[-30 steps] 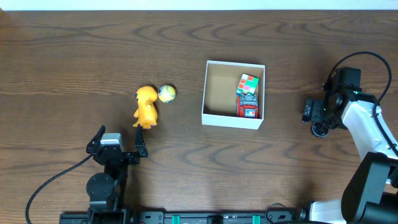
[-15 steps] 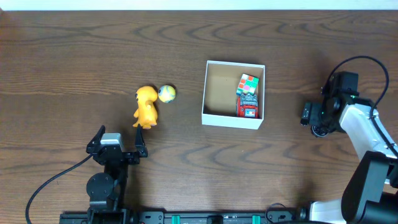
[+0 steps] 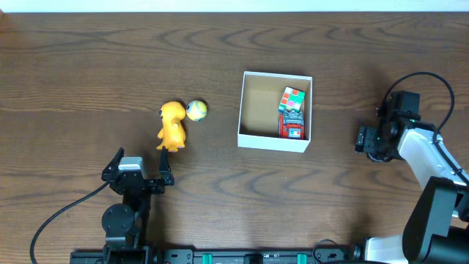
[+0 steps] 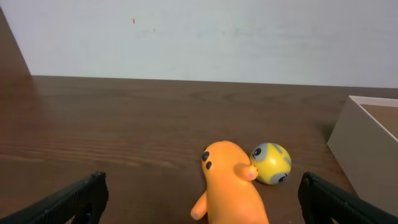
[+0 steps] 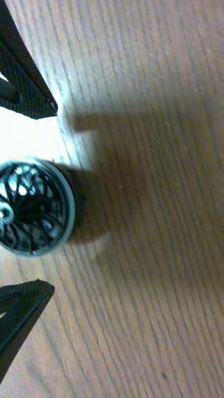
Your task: Pack container
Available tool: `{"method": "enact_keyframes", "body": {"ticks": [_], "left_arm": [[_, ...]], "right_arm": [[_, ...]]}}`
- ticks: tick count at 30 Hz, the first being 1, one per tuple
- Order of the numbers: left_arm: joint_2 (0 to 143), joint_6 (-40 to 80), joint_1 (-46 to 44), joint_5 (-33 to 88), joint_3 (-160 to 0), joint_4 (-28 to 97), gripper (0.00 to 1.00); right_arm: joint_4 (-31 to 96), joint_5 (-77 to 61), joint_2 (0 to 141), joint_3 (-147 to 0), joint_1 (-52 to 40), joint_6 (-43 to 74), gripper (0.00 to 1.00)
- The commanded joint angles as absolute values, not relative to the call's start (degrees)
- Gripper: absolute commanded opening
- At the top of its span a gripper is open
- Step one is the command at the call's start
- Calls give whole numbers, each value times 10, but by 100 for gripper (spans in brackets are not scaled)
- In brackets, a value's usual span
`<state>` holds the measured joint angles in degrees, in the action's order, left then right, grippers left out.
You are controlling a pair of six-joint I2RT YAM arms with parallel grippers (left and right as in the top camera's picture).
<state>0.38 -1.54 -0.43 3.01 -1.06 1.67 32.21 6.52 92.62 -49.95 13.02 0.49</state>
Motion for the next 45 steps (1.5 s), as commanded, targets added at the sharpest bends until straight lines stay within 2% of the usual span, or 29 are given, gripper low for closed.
{"method": "enact_keyframes", "body": {"ticks": [1,26,30,37,45], "left_arm": [[4,-19,-1,23,-3,40,98],[4,-19,-1,23,-3,40,98],[4,-19,-1,23,-3,40,98],[4,-19,-1,23,-3,40,98],[4,-19,-1,23,-3,40,98]], "right_arm": [[312,65,926,-489,149,-5,87],[272,27,926,-456,155,-13,78],[274,27,926,-455,155,-13,75],[273,16,926,-455,155,-13,63],[270,14,925,-460,155,-13,61]]}}
